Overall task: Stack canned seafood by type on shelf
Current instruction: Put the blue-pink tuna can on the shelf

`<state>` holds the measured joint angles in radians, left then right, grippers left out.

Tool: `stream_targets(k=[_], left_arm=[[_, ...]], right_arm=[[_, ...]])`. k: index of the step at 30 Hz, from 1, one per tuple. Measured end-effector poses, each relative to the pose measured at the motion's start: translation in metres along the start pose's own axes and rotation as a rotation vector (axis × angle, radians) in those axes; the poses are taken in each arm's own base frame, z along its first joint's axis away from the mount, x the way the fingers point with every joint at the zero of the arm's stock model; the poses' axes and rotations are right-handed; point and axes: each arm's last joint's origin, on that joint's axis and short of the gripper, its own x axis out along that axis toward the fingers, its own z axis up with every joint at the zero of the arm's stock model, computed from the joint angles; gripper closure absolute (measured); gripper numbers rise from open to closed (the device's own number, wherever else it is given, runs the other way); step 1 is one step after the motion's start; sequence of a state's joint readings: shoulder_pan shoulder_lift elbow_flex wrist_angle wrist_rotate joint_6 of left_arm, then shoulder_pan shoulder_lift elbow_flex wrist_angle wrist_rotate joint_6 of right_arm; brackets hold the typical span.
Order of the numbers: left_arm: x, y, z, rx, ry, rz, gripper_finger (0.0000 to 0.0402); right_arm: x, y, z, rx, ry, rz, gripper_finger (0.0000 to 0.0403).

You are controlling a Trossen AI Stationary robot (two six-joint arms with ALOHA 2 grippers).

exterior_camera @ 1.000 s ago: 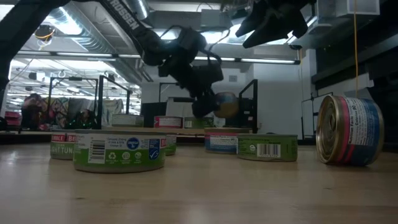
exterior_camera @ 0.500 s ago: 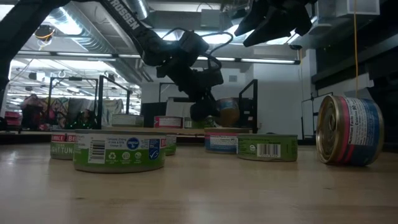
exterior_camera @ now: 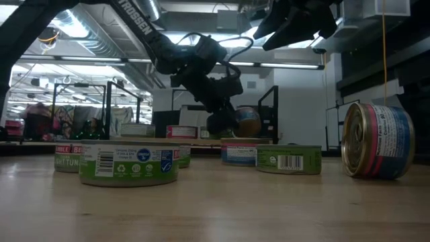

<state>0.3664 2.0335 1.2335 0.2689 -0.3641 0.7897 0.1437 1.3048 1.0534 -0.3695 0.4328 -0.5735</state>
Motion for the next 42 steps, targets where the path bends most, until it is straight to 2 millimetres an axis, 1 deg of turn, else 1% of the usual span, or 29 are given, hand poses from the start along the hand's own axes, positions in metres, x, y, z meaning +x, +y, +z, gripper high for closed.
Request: stream_targets(k=[4,10,14,23,30,33,37,42], left_arm=[[0.0,0.0,0.0,0.046,-0.003,0.001,0.0205],[0.0,-0.001,0.0,0.063,0.007,0.006,0.0205],[-0.004,0.0,0.003,0.09,0.012,0.012,0.0205],[-0.014,-0.005,0.017,0.077,-0.034,0.009,0.0205],[-0.019,-0.011,0.025,0.018,-0.054,-0.003,0.0205],[-0.018,-0.013,0.024,-0.005,-0.052,-0.012,0.0205],[-0.018,-0.015,0.019,-0.004,-0.01,-0.046,0.0205],[-0.016,-0.013,0.015,0.013,0.014,-0.042,0.0205]], right_arm=[[0.0,0.0,0.0,0.0,0.0,0.0,0.0082],[0.0,0.0,0.0,0.0,0.0,0.0,0.0082],[0.0,0.0,0.0,0.0,0.0,0.0,0.0082],[0.0,0.0,0.0,0.0,0.0,0.0,0.0082],[0.0,0.0,0.0,0.0,0.0,0.0,0.0082],[0.0,0.0,0.0,0.0,0.0,0.0,0.0082],[0.0,0.0,0.0,0.0,0.0,0.0,0.0082],[0.0,0.0,0.0,0.0,0.0,0.001,0.0082]])
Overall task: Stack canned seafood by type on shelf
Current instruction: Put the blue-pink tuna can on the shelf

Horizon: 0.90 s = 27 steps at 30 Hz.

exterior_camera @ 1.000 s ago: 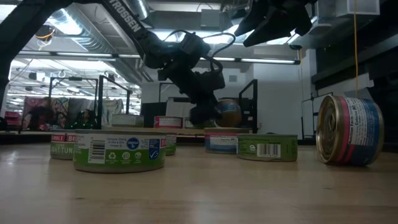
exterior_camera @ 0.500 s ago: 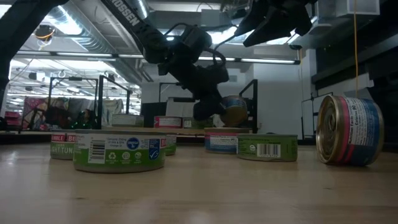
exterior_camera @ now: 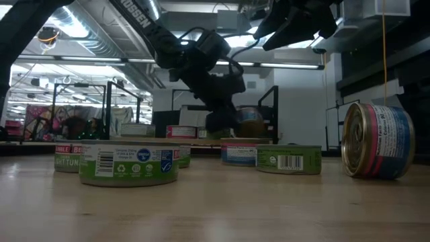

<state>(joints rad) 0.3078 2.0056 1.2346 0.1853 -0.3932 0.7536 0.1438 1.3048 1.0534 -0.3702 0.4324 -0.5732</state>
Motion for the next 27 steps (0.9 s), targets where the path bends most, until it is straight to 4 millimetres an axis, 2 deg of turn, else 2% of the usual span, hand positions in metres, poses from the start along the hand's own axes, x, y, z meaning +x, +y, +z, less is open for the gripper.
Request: stream_targets(k=[6,14,23,27], left_arm=[[0.0017,0.0034,-0.0053,0.081,0.054,0.03,0.0205],[0.0017,0.0021,-0.0072,0.092,0.075,0.019,0.0204],[0.0019,0.0001,-0.0082,0.027,0.076,0.003,0.0136],[0.0013,-0.001,-0.007,0.026,0.072,0.002,0.0124]], right_arm=[[0.0,0.0,0.0001,0.0,0.0,0.0,0.0082],[0.0,0.0,0.0001,0.0,0.0,0.0,0.0082],[0.0,0.0,0.0,0.0,0.0,0.0,0.0082],[0.0001,0.0,0.0,0.0,0.0,0.0,0.0082]])
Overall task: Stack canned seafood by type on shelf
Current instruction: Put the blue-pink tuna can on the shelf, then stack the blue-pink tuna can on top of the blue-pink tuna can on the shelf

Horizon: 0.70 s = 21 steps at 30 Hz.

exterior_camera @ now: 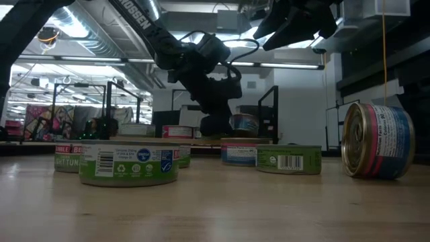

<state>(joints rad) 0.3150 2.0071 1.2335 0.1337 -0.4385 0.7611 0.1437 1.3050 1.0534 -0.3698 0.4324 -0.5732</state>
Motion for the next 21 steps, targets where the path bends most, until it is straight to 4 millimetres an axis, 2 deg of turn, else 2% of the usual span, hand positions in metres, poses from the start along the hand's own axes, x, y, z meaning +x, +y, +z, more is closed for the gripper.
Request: stream_targets(k=[12,21], left_arm=[[-0.01,-0.017,0.011,-0.081,0.006,-0.028,0.0122],[-0.024,-0.029,0.027,-0.081,0.041,0.062,0.0121]], right_arm=[[0.0,0.0,0.0,0.0,0.0,0.0,0.0082],[-0.001,0.002,-0.006,-0.028,0.072,-0.005,0.0082]])
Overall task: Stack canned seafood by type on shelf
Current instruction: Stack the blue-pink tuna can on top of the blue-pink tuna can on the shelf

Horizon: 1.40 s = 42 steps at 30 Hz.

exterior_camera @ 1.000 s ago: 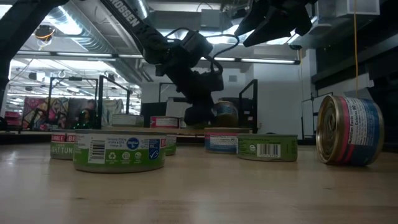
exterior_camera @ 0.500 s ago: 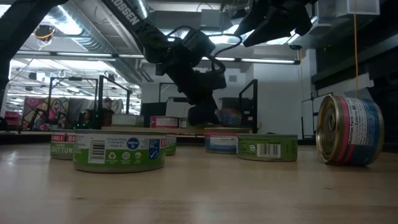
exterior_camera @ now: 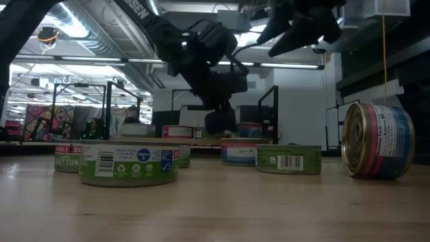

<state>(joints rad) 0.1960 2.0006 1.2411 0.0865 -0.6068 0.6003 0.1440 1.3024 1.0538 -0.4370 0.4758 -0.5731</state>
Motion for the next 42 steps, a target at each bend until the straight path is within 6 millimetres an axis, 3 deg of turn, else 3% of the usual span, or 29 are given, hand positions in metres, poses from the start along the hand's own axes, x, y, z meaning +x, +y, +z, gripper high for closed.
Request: stream_targets(k=[6,10,16,20,24,33,42], left_arm=[[-0.02,-0.004,0.012,-0.012,-0.041,-0.015,0.0121],[-0.042,0.004,0.021,-0.126,-0.076,-0.02,0.0121],[-0.082,0.019,0.033,-0.449,-0.128,-0.055,0.0121],[-0.099,0.022,0.037,-0.702,-0.14,-0.091,0.0121],[-0.107,0.014,0.04,-0.873,-0.139,-0.129,0.0121],[-0.117,0.001,0.042,-1.038,-0.101,-0.202,0.0121],[-0.106,-0.009,0.016,-1.345,0.259,-0.412,0.0121]], right_arm=[[-0.011,-0.003,-0.007,-0.017,0.042,-0.008,0.0082],[-0.027,-0.011,-0.015,-0.007,0.05,-0.021,0.0082],[-0.056,-0.034,-0.042,0.149,0.093,-0.049,0.0082],[-0.063,-0.043,-0.06,0.285,0.054,0.026,0.0082],[-0.055,-0.04,-0.076,0.344,-0.009,0.156,0.0082],[-0.016,-0.008,-0.096,0.398,-0.12,0.345,0.0082],[0.01,0.01,-0.1,0.4,-0.193,0.448,0.0082]])
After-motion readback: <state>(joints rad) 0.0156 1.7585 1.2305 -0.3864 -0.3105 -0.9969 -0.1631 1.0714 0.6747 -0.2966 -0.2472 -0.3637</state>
